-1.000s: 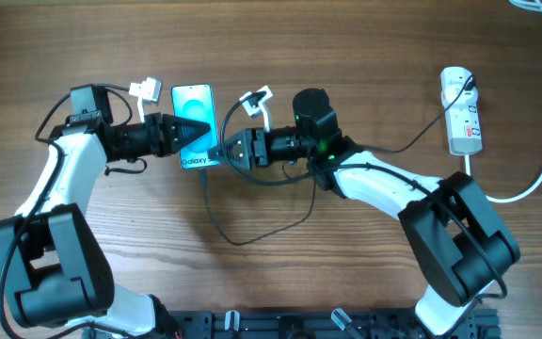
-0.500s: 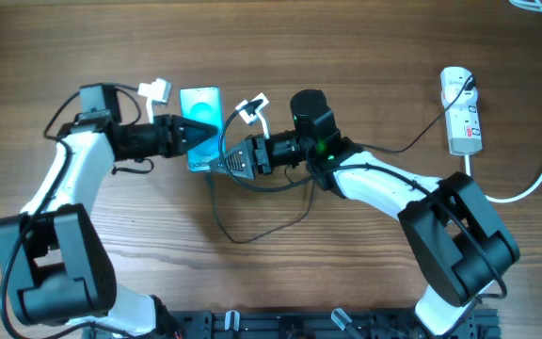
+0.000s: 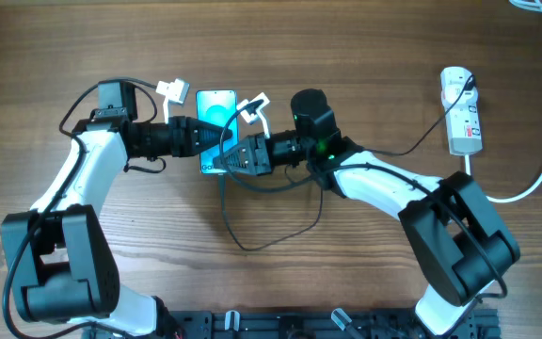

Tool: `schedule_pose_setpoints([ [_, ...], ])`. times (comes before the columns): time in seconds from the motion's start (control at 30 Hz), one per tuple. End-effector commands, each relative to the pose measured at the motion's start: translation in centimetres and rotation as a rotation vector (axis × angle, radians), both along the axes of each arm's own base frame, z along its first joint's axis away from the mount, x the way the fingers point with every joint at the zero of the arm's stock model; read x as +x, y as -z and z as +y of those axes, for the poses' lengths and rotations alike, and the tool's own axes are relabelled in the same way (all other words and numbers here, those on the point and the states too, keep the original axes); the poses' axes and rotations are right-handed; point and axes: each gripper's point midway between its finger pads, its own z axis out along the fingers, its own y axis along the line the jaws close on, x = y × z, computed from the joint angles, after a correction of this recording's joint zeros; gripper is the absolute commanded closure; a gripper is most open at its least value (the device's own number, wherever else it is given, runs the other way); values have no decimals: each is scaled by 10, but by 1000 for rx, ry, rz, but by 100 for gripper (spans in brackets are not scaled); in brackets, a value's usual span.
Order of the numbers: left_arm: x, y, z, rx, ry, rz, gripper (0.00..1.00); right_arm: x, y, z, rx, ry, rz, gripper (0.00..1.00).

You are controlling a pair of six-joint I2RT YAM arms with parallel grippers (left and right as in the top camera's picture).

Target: Plug charger to phone and switch on socket

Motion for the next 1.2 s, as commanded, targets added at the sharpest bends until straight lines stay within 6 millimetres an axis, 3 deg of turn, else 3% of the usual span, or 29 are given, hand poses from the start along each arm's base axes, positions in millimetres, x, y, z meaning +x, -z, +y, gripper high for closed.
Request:
schedule_pose_setpoints([
  [0.0, -1, 0, 1, 9, -6, 15, 86, 5, -1, 5, 4, 13, -52, 96],
  [0.1, -1, 0, 1, 9, -6, 15, 77, 5, -1, 5, 4, 13, -52, 96],
  [0.27, -1, 2, 1, 19, -9, 16, 53, 5, -1, 5, 4, 13, -52, 96],
  [0.37, 1, 5, 2, 38, -15, 14, 28, 5, -1, 5, 4, 13, -52, 96],
  [0.5, 6, 14, 4, 97, -33, -9, 3, 5, -1, 4, 2, 14, -49, 96],
  [0.53, 7, 15, 5, 106, -36, -13, 0, 5, 0, 4, 0, 15, -47, 96],
  [0.73, 9, 19, 6, 134, -44, -13, 0, 9, 12, 2, -50, 49, -25, 96],
  [1.17, 16, 38, 14, 252, -83, -17, 0, 26, 62, -15, -265, 200, 19, 96],
])
